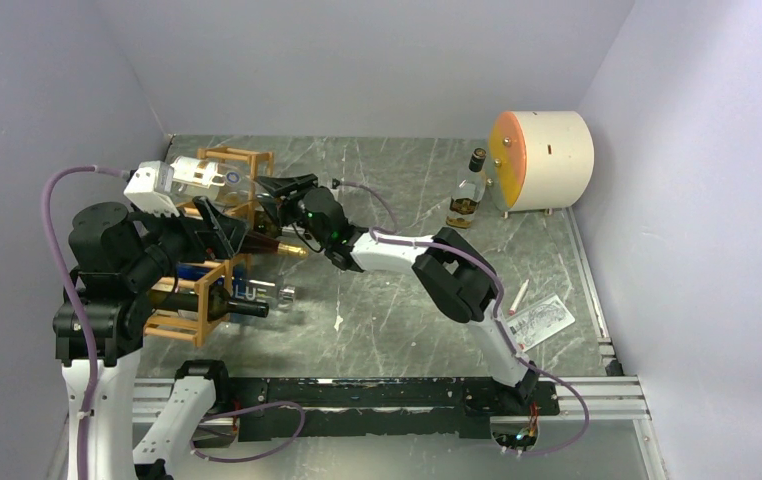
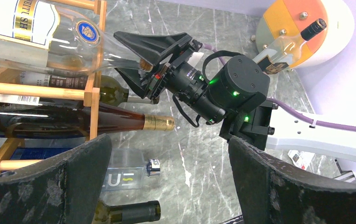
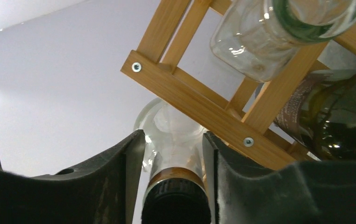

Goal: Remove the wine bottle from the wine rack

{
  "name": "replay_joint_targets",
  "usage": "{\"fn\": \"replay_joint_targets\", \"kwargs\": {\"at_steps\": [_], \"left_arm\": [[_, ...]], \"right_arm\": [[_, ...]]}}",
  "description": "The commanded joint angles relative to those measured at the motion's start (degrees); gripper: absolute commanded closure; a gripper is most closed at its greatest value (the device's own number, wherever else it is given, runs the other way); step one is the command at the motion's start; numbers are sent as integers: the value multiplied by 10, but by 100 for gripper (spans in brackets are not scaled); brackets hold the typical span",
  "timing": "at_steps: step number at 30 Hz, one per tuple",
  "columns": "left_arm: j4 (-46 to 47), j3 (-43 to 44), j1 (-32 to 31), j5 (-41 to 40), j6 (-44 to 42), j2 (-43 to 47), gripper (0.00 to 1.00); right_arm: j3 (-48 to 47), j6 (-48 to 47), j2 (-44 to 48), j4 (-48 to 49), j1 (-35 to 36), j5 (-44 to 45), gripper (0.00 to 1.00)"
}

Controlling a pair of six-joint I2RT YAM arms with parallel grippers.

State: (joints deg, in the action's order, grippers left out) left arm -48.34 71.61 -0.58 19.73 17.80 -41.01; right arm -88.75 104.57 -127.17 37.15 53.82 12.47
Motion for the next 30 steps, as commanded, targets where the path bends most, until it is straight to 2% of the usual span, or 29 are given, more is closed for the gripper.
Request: {"fn": "replay_joint_targets", "kwargs": {"at_steps": [1, 7, 11, 16, 30], "left_arm": [[2, 10, 6, 10, 2, 5, 2], [6, 5, 6, 10, 4, 4, 2], [5, 9, 6, 11, 4, -3, 2], [-1, 13, 6, 2, -2, -6, 2], [-7, 30, 6, -12, -5, -21, 2]], "right_arm": [[-16, 9, -8, -34, 3, 27, 53], [-19, -4, 7, -28, -1, 23, 77], [-20, -24, 20, -11, -5, 9, 99], [-9, -30, 35, 46, -12, -11, 100], [20, -21, 95, 102, -30, -31, 100]]}}
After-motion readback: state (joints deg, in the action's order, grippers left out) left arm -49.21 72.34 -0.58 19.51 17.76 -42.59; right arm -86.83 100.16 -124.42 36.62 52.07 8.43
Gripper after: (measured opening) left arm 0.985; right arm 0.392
